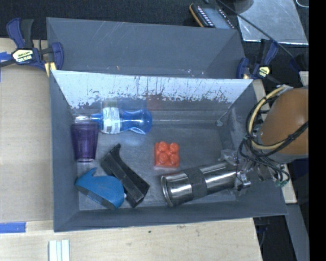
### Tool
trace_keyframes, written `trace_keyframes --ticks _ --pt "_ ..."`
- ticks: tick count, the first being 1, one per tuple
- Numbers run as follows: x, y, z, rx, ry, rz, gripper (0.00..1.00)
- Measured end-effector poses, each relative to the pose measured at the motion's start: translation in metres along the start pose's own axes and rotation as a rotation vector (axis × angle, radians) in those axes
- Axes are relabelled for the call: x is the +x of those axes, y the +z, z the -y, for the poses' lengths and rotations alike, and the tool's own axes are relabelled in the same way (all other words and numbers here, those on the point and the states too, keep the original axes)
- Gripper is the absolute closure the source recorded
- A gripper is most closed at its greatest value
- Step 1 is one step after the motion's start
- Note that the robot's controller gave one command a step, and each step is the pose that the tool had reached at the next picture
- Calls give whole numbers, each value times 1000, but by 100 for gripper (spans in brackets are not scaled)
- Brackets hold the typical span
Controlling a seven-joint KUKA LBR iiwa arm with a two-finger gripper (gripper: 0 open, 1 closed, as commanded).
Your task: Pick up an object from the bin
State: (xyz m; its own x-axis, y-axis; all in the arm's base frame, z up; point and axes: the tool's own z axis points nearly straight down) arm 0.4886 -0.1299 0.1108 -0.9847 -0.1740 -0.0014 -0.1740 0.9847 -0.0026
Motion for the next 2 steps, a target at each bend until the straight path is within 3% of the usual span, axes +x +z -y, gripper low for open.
trace_keyframes --ticks 2 --pt "0 -11 0 1 1 2 100"
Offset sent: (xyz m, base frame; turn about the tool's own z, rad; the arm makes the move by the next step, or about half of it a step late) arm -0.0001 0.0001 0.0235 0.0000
